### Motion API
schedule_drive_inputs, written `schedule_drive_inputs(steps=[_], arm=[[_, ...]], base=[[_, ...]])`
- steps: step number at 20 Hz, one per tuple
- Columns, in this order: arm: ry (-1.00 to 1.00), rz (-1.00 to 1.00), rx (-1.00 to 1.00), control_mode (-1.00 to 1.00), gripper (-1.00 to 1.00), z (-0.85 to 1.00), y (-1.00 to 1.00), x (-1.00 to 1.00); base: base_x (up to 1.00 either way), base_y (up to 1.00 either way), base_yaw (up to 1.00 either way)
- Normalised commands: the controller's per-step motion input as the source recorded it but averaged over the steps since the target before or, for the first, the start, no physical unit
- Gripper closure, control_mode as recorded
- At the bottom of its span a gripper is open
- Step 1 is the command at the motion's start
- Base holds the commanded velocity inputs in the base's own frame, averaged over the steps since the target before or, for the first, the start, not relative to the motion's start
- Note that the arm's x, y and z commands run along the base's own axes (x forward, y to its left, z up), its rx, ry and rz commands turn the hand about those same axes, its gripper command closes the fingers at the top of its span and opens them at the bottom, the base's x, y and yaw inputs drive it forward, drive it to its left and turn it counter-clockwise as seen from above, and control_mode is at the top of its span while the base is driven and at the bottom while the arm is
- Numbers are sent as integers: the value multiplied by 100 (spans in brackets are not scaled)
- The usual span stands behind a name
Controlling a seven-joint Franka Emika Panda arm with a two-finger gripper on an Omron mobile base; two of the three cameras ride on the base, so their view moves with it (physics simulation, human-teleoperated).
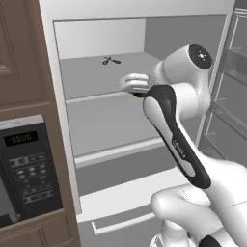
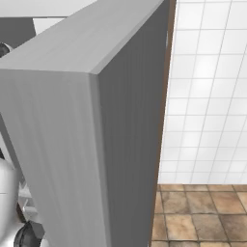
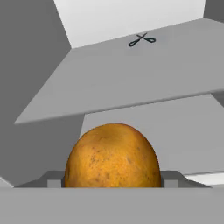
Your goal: Pick the kiwi and mango from the fridge and place them on the plate next to the blender to make a fruit smoothie.
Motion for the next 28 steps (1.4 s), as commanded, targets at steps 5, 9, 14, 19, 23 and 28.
schedule_drive_inputs(steps=[5,9,14,19,23,28], arm=[[19,0,0,-100,100,-51,-1,-52],[8,0,0,100,100,-20,0,-24],[0,0,0,100,100,0,0,0],[0,0,0,100,100,0,0,0],[0,0,0,100,100,0,0,0],[0,0,0,100,100,0,0,0]], base=[[0,0,0],[-75,4,0],[-100,73,2],[-90,100,14],[-75,100,23],[-27,100,20]])
